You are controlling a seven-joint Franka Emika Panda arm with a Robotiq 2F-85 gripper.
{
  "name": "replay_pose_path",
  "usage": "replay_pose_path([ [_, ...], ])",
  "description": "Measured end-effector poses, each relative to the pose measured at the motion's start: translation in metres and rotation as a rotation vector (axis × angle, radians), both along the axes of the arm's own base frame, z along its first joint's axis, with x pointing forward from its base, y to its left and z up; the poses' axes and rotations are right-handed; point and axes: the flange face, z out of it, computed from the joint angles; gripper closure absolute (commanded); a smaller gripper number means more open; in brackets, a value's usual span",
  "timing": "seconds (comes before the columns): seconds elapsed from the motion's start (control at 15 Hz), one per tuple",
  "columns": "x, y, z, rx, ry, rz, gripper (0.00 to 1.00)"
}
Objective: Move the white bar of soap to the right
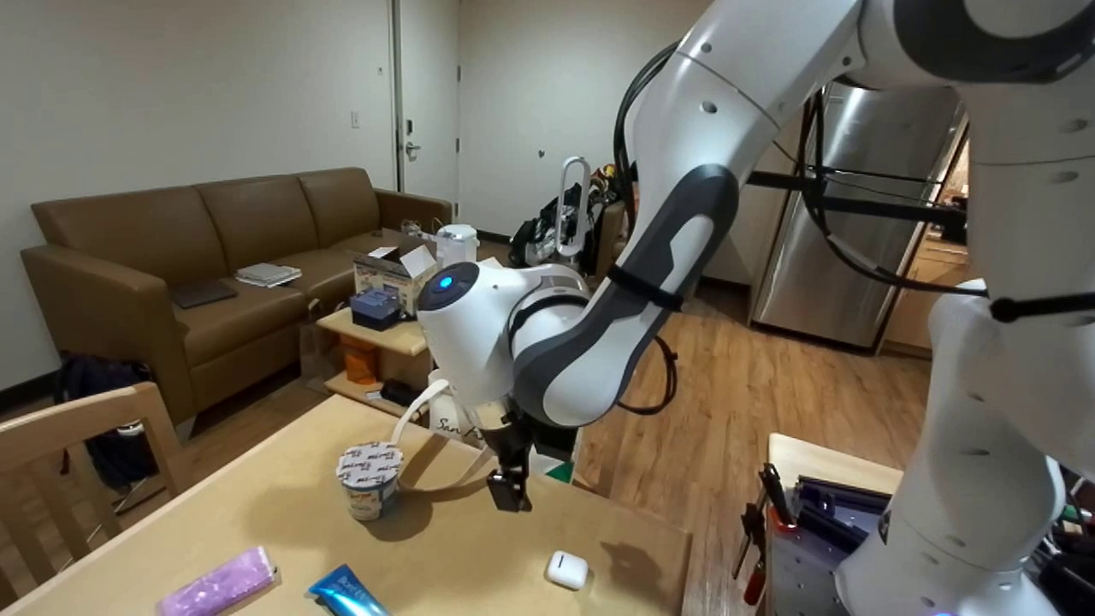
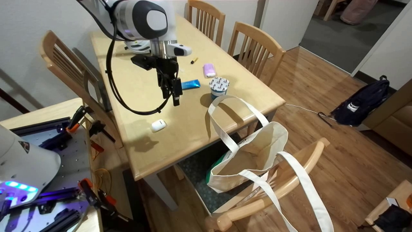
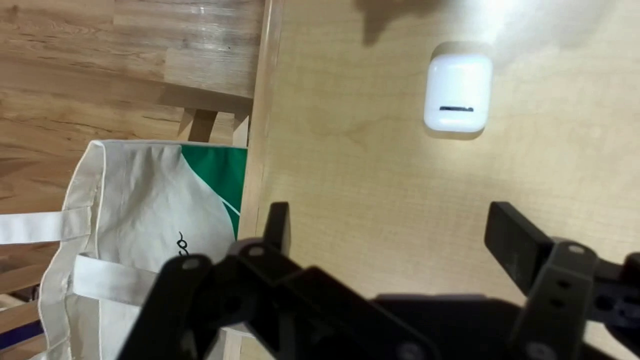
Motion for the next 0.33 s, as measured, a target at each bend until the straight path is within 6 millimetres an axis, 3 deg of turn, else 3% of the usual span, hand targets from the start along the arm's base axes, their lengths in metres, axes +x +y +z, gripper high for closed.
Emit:
replay_pose_path([
  [0.33,-0.0018,-0.0036,-0.0046,-0.004,0.011,-0.003,0.0],
])
